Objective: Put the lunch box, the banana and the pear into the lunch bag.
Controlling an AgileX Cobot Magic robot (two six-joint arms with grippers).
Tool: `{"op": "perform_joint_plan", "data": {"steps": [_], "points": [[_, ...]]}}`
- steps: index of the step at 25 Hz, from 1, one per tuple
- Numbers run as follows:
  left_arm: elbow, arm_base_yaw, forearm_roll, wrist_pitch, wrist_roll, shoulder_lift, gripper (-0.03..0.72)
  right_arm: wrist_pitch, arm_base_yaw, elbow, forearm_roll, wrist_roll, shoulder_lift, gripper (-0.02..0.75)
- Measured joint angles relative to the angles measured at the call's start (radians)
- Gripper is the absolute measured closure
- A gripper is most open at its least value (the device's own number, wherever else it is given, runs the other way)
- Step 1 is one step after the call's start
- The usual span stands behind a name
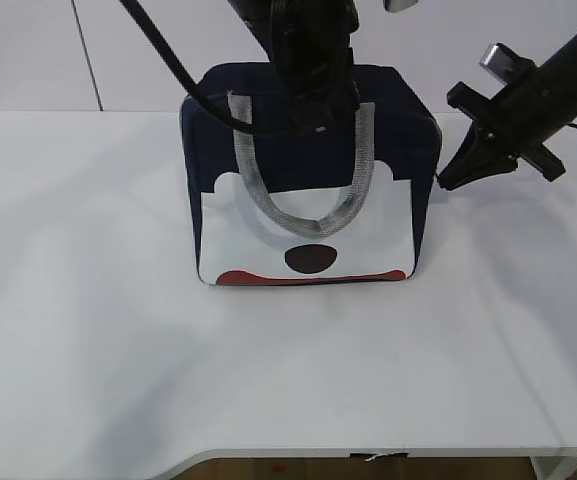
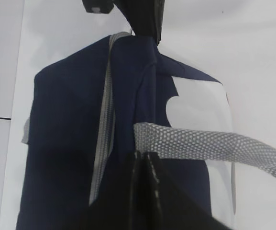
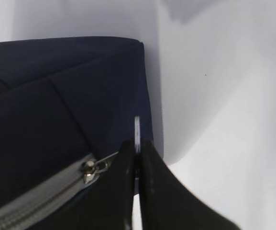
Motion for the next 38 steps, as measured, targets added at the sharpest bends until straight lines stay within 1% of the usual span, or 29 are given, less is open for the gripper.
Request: {"op": "perform_joint_plan", "data": {"steps": [5, 8, 12, 16, 19, 21, 25, 27, 29, 33, 38], "points": [[0.000, 0.000, 0.000, 0.000, -0.002, 0.000, 0.697, 0.000, 0.000, 0.000, 0.004, -0.064, 0.000, 0.731], [0.000, 0.000, 0.000, 0.000, -0.002, 0.000, 0.697, -0.002, 0.000, 0.000, 0.035, -0.116, 0.001, 0.713], [0.000, 0.000, 0.000, 0.000, -0.002, -0.002, 0.697, -0.006, 0.000, 0.000, 0.103, -0.192, 0.002, 0.609], [0.000, 0.000, 0.000, 0.002, -0.002, -0.003, 0.697, -0.010, -0.002, 0.000, 0.112, -0.226, 0.002, 0.489], [0.000, 0.003, 0.000, 0.002, -0.002, -0.003, 0.697, -0.011, -0.002, 0.000, 0.110, -0.261, 0.002, 0.451], [0.000, 0.003, 0.000, 0.002, -0.002, -0.003, 0.697, -0.011, -0.002, 0.000, 0.101, -0.326, -0.003, 0.444], [0.000, 0.003, 0.000, 0.006, -0.002, -0.003, 0.697, -0.011, -0.002, 0.000, 0.007, -0.485, -0.065, 0.442], [0.000, 0.003, 0.000, 0.006, -0.002, -0.003, 0.697, -0.011, -0.002, 0.000, -0.020, -0.573, -0.096, 0.442], [0.000, 0.003, 0.000, 0.007, -0.002, -0.003, 0.697, -0.011, -0.002, 0.000, -0.016, -0.645, -0.119, 0.442], [0.000, 0.003, 0.000, 0.007, -0.002, -0.003, 0.697, -0.009, -0.002, 0.000, 0.037, -0.784, -0.137, 0.442], [0.000, 0.003, 0.000, 0.007, -0.002, -0.003, 0.697, -0.009, -0.002, 0.000, 0.073, -1.105, -0.154, 0.442]]}}
